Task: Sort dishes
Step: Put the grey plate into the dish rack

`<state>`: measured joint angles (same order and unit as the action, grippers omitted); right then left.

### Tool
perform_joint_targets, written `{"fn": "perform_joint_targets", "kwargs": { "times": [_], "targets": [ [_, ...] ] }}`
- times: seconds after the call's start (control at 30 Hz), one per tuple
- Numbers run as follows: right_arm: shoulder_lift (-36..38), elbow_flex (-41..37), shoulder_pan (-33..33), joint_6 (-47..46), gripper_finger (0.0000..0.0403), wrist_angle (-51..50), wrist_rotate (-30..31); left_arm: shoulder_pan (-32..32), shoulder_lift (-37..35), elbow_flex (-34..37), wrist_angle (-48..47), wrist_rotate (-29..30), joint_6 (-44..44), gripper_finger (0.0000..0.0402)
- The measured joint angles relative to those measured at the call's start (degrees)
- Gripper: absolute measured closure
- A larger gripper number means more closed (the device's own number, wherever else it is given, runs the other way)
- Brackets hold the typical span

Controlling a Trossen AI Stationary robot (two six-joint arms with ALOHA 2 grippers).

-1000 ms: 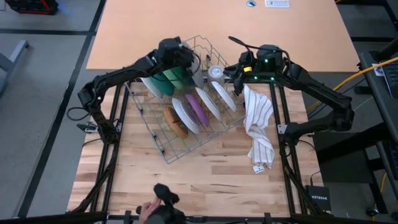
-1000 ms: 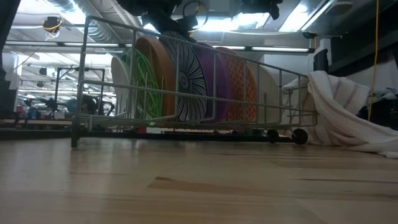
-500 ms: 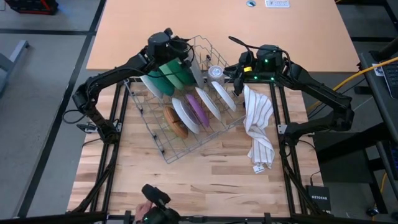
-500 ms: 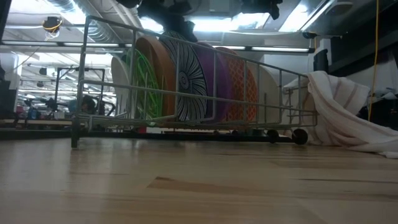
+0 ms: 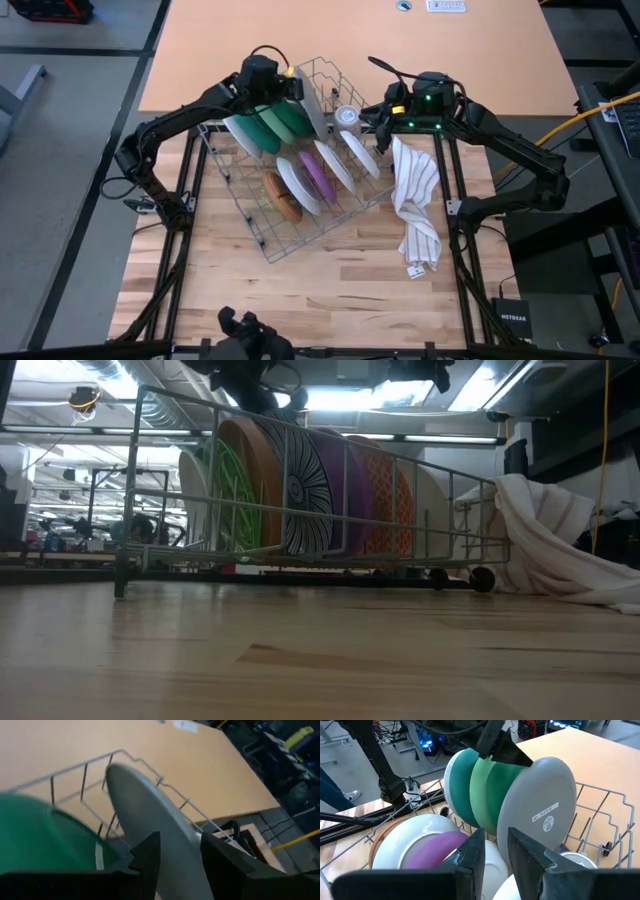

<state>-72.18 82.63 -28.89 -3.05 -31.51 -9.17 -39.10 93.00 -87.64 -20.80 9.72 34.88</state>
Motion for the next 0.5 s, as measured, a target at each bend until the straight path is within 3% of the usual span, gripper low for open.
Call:
{"fn": "perform_joint_targets", "kwargs": {
  "times": [0.23, 0.5],
  "targets": [
    [0.0, 0.0, 0.0, 0.0, 0.0316, -0.1, -0.5, -2.3, 0.0, 0.0, 0.7, -7.5, 7.9, 0.027],
    [0.0, 0.0, 0.0, 0.3, 0.0316, -0.1, -0.6, -3.7, 0.8, 0.0, 2.2, -8.9, 12.6, 0.027]
  ]
}}
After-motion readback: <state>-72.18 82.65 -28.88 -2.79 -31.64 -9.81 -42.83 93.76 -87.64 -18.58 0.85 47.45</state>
